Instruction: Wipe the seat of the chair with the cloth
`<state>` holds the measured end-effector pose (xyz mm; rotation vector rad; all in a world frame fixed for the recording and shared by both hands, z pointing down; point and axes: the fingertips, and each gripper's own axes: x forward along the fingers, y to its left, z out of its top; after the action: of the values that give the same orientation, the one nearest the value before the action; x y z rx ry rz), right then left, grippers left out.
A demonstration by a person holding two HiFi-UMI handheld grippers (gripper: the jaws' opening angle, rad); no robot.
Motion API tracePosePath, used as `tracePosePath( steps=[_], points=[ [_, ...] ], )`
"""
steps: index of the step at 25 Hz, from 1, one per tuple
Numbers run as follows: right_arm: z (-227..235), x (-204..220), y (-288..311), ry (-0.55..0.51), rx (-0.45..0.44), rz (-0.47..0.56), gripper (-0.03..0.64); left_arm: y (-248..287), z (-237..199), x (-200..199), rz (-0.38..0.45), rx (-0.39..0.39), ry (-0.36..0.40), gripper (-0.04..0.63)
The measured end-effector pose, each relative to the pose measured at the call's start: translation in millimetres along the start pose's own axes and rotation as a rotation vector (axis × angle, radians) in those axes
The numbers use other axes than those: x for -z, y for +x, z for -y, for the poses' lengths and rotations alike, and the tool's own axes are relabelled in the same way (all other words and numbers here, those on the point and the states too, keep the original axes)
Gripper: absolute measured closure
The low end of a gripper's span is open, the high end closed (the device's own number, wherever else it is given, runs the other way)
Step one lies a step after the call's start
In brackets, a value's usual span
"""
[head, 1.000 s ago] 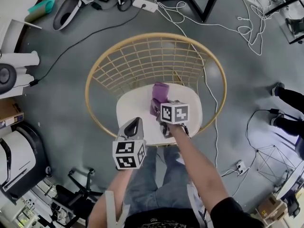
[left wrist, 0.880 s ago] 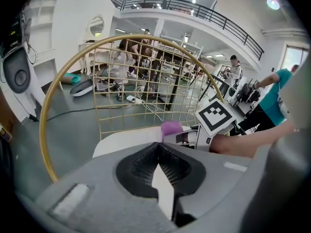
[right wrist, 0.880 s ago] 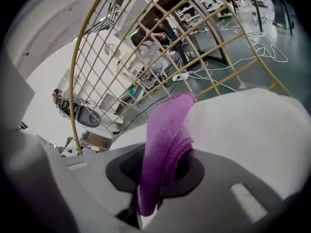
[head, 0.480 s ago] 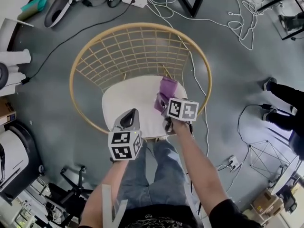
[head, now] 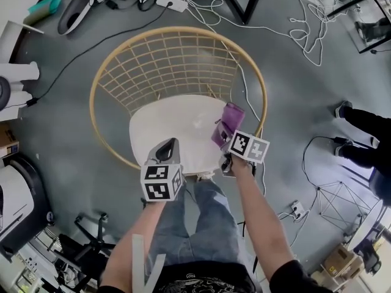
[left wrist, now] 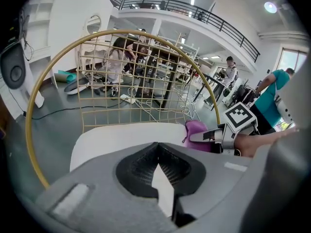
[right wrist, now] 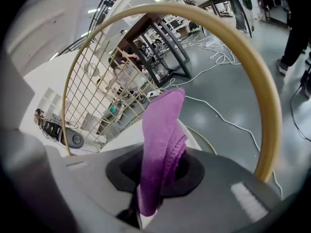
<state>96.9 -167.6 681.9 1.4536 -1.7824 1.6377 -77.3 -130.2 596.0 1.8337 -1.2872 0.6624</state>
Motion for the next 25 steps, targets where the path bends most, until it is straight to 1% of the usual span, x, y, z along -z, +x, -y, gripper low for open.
tracePosePath(
  steps=[4,6,8,10,13,16,20,25],
  points=[
    [14.1,-10.1,-5.7,-0.019,-0.014,0.002,0.555,7.2,11.1,4.6,-0.009,-0.012,0.001,0.594],
    [6.7,-12.8,-6.9,-0.062,-0.061,-0.002,0.555,11.6,15.6,7.1,-0.012,-0.021,-0.004,0.594],
    [-22.9,-6.0,-2.0,-0.108,-0.139,-0.006,0.555,8.2,6.6,11.2,-0.013,-0.024,-0.015,0.594],
    [-68.1,11.7,10.4,-0.164,-0.205,-0.025,0.555,-4.7,-17.3,14.3,-0.009,-0.031,-0.029,0.594],
    [-132.4,46.8,30.9,-0.265,-0.264,-0.08,0.555,-25.8,-54.8,15.8,0.004,-0.053,-0.043,0.594],
    [-179.1,83.1,45.4,-0.342,-0.315,-0.15,0.555,-40.1,-81.5,18.1,0.008,-0.075,-0.061,0.594],
    [-223.3,124.5,62.6,-0.412,-0.37,-0.228,0.555,-51.9,-106.3,23.4,0.008,-0.084,-0.057,0.594],
    [-259.3,165.7,79.1,-0.453,-0.416,-0.3,0.555,-64.5,-135.2,25.5,0.007,-0.098,-0.055,0.594]
  ],
)
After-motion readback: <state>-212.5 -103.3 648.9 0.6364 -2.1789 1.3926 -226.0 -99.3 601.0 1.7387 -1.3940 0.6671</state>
